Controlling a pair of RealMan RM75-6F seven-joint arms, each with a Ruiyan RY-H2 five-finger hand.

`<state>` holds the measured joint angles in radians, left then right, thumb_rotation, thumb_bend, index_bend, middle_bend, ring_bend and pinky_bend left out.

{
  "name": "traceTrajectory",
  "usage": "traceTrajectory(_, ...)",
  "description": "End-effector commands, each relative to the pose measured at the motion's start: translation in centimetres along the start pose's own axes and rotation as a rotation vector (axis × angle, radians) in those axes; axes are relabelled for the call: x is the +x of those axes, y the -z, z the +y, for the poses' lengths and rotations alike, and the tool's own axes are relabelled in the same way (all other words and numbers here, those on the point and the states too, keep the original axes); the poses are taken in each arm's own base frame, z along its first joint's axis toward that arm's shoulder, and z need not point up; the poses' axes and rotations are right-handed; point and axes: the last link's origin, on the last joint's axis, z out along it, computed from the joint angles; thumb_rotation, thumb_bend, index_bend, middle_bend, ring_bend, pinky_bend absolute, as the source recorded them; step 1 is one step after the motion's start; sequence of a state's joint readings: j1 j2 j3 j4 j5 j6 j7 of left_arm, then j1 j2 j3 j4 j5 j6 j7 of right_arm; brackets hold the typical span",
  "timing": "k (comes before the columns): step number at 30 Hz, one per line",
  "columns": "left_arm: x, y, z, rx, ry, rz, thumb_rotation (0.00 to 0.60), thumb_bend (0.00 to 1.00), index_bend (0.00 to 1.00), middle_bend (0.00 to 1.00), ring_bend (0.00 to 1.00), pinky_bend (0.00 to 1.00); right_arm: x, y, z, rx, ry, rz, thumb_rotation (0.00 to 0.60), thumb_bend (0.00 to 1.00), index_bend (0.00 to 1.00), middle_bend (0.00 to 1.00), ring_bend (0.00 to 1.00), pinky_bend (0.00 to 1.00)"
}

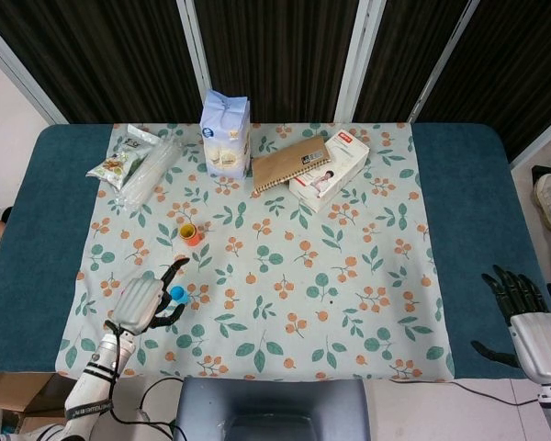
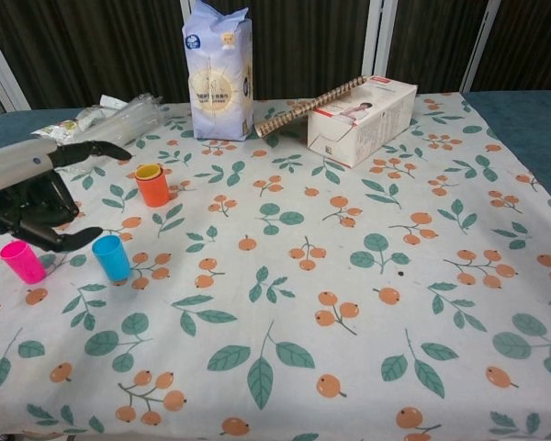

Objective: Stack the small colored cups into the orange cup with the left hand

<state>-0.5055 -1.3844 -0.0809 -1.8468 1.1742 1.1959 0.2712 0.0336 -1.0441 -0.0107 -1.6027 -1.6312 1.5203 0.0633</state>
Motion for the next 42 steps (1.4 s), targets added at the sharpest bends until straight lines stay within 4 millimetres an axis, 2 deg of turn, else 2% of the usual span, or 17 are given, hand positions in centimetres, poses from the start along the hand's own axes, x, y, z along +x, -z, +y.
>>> traceTrajectory(1,-1.4,0.2,-0.3,0.018,0.010,-0.022,0.600,0.36,0.15,1.00,1.00,1.00,0.0,0.0,0.0,0.001,0.002,0.001,0.600,0.13,0.00,0.00,0.00,0.00)
traceTrajectory(11,-4.0,-1.9,-1.8,0.092,-0.013,-0.015,0.600,0.36,0.24,1.00,1.00,1.00,0.1,0.1,0.1,-0.004,0.000,0.006,0.600,0.13,0.00,0.00,0.00,0.00)
traceTrajectory(19,-4.9,-2.7,-2.9,0.121,-0.037,-0.005,0.600,0.36,0.36,1.00,1.00,1.00,0.2,0.0,0.2,-0.008,-0.003,0.007,0.600,0.13,0.00,0.00,0.00,0.00)
traceTrajectory(23,-5.2,-3.0,-3.3,0.133,-0.035,-0.005,0.600,0.36,0.37,1.00,1.00,1.00,0.2,0.0,0.2,-0.007,-0.001,0.006,0.600,0.13,0.00,0.00,0.00,0.00)
traceTrajectory(32,-5.2,-3.7,-4.0,0.137,-0.056,0.016,0.600,0.36,0.42,1.00,1.00,1.00,0.0,0.0,0.1,-0.009,0.006,0.001,0.600,0.13,0.00,0.00,0.00,0.00)
traceTrajectory(37,-5.1,-3.7,-3.9,0.135,-0.049,0.023,0.600,0.36,0.55,1.00,1.00,1.00,-0.1,0.0,0.1,-0.007,0.007,-0.001,0.600,0.13,0.00,0.00,0.00,0.00)
traceTrajectory(42,-3.9,-4.7,-3.4,0.129,-0.026,0.072,0.600,0.37,0.62,1.00,1.00,1.00,0.0,0.1,0.1,-0.007,0.005,0.002,0.600,0.13,0.00,0.00,0.00,0.00)
